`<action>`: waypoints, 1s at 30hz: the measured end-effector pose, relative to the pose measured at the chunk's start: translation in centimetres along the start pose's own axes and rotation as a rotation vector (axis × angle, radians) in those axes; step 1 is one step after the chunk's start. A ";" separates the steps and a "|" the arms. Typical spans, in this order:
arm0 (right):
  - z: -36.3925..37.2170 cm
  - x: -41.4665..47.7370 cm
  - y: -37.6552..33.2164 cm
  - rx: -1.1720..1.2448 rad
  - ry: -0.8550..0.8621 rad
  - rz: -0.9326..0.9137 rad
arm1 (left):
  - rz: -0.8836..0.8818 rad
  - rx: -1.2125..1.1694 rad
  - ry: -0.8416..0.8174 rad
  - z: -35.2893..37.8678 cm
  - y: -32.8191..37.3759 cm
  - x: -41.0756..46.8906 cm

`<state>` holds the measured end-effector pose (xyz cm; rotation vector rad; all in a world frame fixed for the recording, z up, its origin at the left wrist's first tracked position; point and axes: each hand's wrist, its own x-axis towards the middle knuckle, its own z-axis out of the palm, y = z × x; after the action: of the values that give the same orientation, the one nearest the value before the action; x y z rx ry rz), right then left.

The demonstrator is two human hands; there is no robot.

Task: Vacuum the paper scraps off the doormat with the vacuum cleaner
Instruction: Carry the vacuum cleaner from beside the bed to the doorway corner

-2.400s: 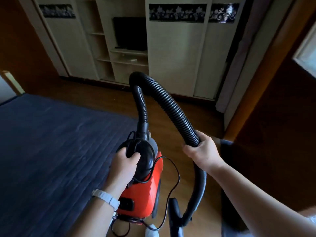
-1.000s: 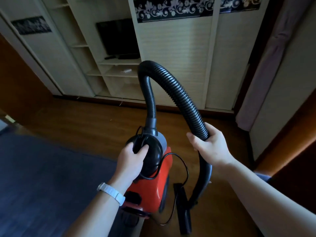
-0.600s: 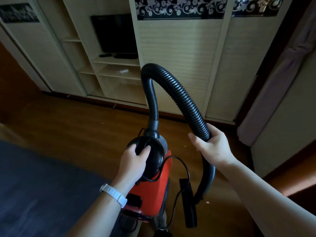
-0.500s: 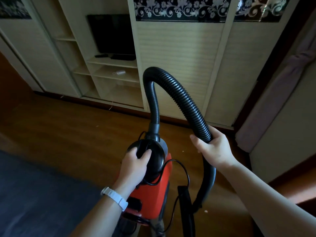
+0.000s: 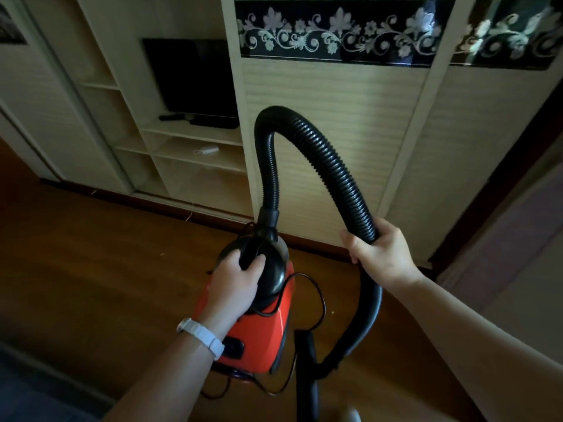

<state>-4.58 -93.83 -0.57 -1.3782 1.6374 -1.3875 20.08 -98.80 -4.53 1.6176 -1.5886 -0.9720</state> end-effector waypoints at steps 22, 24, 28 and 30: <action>8.7 36.6 4.1 0.098 -0.436 -0.155 | -0.295 0.014 0.356 2.4 6.8 25.2; 10.8 38.1 4.1 0.078 -0.474 -0.167 | -0.312 -0.009 0.382 1.5 6.1 26.3; 15.6 40.1 3.7 0.075 -0.532 -0.152 | -0.339 -0.031 0.408 -0.7 3.9 28.7; 18.2 41.2 3.4 0.048 -0.556 -0.163 | -0.352 -0.029 0.413 -2.2 2.5 30.4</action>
<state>-1.63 -138.94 -1.63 -1.7071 1.1413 -0.9909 20.24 -129.30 -3.01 1.9668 -1.0309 -0.7586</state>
